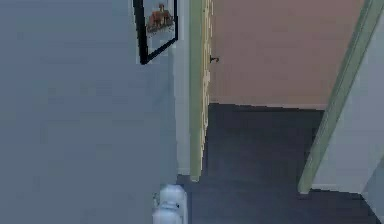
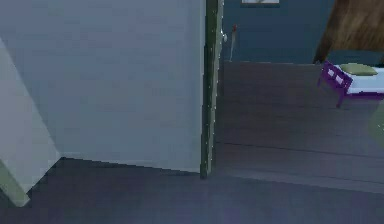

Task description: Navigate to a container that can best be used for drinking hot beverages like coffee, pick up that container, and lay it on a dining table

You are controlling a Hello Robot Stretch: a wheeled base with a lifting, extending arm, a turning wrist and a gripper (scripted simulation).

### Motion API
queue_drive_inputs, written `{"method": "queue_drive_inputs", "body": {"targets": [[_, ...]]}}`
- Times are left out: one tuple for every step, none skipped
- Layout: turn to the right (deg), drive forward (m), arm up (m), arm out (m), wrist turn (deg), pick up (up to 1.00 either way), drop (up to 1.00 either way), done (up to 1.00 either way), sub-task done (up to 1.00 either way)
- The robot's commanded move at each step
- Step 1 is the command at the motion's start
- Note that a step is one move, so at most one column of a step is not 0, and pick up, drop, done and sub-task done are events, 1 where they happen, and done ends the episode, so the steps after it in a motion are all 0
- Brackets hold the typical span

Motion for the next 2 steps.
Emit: {"method": "queue_drive_inputs", "body": {"targets": [[45.0, 0.00, 0.00, 0.00, 0.0, 0.00, 0.00, 0.00, 0.00], [45.0, 0.00, 0.00, 0.00, 0.0, 0.00, 0.00, 0.00, 0.00]]}}
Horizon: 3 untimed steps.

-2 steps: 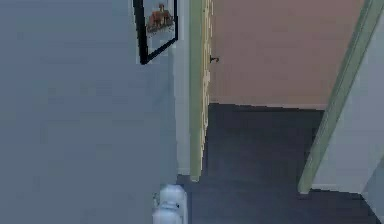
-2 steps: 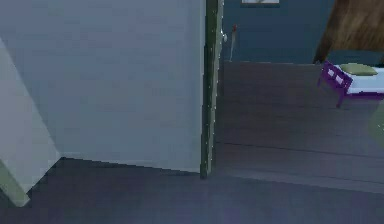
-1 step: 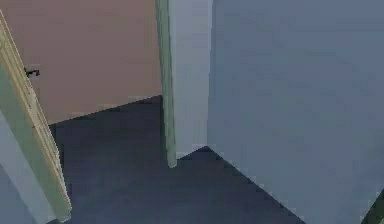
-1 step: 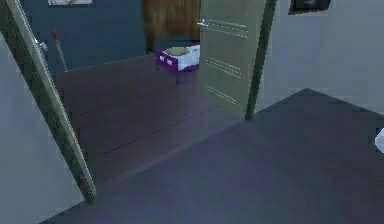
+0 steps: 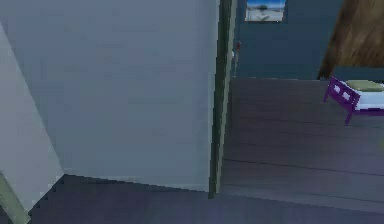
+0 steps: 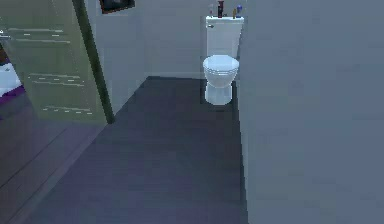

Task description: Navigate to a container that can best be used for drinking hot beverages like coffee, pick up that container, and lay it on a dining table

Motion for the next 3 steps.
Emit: {"method": "queue_drive_inputs", "body": {"targets": [[6.0, 0.00, 0.00, 0.00, 0.0, 0.00, 0.00, 0.00, 0.00], [0.0, 0.15, 0.00, 0.00, 0.0, 0.00, 0.00, 0.00, 0.00], [-45.0, 0.00, 0.00, 0.00, 0.0, 0.00, 0.00, 0.00, 0.00]]}}
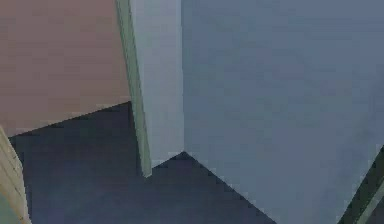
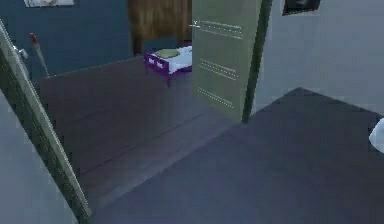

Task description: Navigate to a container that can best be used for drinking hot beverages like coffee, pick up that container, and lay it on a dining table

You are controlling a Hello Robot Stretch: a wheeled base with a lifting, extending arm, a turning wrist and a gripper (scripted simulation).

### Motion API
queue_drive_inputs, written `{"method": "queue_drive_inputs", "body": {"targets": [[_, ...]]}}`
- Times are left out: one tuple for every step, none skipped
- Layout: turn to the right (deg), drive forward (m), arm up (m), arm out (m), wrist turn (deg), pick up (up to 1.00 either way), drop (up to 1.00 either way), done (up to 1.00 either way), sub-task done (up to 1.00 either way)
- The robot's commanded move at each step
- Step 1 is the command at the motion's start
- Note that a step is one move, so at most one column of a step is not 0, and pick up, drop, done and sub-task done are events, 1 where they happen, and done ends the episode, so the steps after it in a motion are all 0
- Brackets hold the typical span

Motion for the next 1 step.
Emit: {"method": "queue_drive_inputs", "body": {"targets": [[-30.0, 0.00, 0.00, 0.00, 0.0, 0.00, 0.00, 0.00, 0.00]]}}
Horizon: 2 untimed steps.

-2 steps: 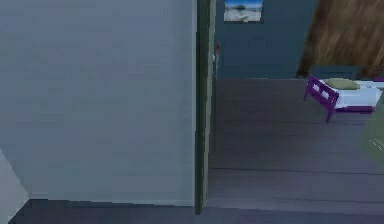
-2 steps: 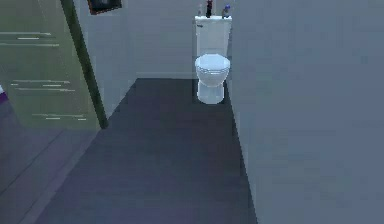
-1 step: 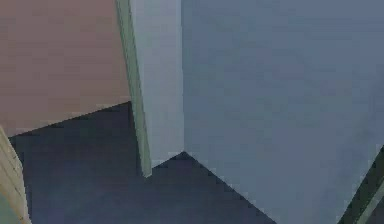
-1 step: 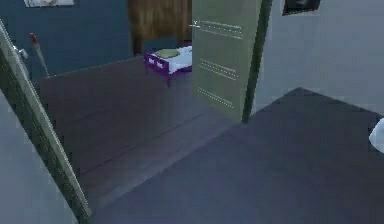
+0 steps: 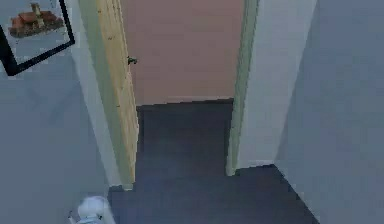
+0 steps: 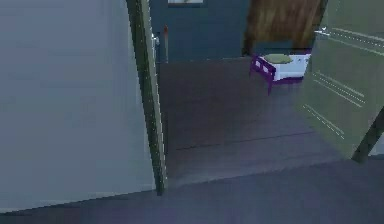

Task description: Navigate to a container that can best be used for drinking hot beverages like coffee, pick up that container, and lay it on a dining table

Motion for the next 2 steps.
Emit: {"method": "queue_drive_inputs", "body": {"targets": [[0.0, 1.00, 0.00, 0.00, 0.0, 0.00, 0.00, 0.00, 0.00], [0.0, 0.65, 0.00, 0.00, 0.0, 0.00, 0.00, 0.00, 0.00]]}}
